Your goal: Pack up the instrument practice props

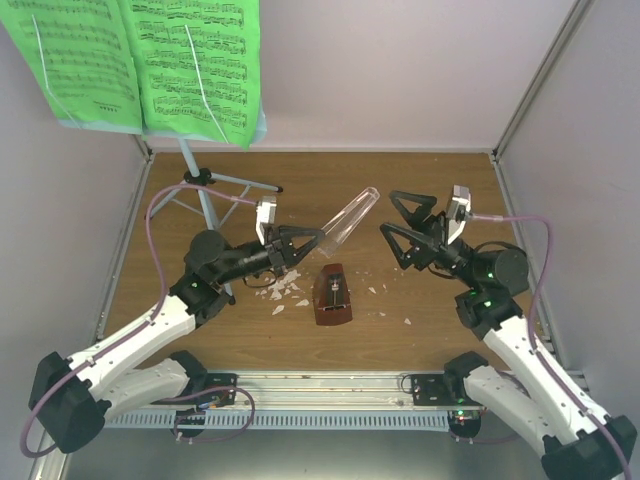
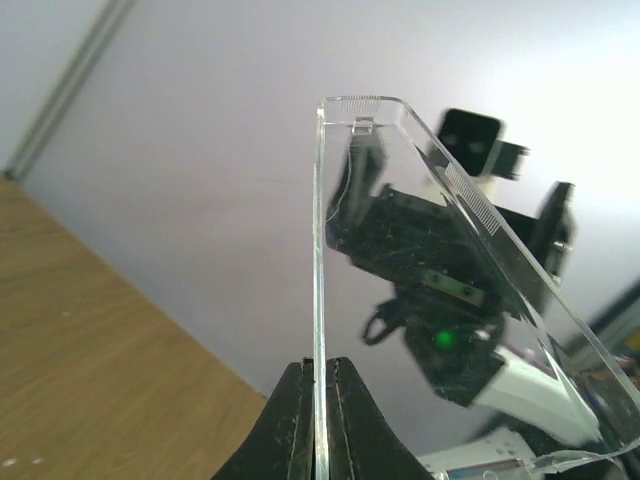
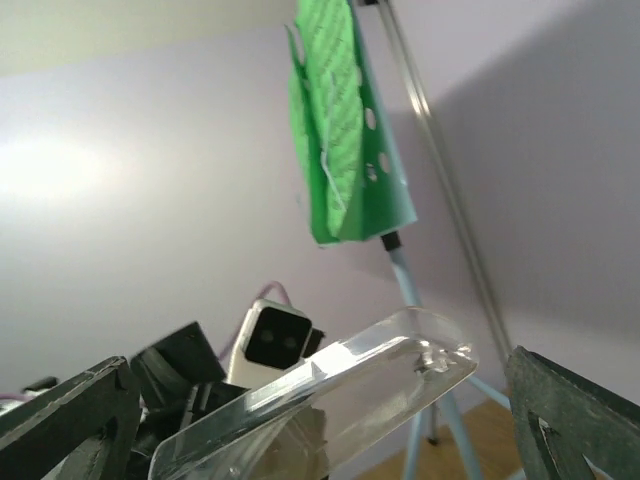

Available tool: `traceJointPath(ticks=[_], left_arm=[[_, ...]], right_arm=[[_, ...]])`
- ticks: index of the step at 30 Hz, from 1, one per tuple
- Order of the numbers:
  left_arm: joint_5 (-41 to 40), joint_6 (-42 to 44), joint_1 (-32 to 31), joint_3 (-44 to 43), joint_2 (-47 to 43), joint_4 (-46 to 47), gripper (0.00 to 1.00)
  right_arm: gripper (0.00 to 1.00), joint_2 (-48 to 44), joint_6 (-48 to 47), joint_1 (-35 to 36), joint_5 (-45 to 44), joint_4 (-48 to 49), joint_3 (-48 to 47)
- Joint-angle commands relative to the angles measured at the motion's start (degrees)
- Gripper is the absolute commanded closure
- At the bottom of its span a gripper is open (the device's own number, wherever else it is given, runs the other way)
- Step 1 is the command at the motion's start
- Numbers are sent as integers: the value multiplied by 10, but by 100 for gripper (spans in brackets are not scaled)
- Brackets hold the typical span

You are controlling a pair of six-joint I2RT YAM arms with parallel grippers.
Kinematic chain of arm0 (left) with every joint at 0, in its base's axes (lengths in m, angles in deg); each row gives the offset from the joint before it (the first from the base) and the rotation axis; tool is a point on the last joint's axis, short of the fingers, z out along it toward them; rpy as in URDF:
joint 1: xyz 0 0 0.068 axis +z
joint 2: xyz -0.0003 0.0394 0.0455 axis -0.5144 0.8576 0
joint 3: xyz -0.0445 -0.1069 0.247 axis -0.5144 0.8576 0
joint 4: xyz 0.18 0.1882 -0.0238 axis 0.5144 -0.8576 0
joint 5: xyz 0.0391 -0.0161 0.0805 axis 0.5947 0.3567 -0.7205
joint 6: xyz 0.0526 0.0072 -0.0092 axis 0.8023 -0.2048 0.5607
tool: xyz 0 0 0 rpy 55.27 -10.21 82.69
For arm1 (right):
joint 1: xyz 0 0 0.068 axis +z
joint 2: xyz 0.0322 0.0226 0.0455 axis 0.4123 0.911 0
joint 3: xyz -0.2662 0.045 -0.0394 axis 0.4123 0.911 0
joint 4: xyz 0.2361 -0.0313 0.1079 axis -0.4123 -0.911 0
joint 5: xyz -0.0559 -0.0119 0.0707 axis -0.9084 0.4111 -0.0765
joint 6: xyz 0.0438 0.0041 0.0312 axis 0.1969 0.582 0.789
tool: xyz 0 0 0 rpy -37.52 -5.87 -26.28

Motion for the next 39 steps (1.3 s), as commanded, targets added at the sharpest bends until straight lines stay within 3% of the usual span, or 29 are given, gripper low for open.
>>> traceJointPath(ticks=[1, 15, 27, 39], left_arm=[[72, -53, 4, 16, -7, 140, 100], [93, -43, 3, 18, -15, 178, 100], [91, -40, 3, 22, -22, 200, 100], [82, -40, 3, 26, -27, 208, 100]], right_arm=[[0, 31, 85, 9, 53, 161, 19], [1, 109, 84, 117, -5, 231, -15], [26, 167, 76, 171, -2, 282, -57], [32, 186, 85, 191, 4, 297, -62]])
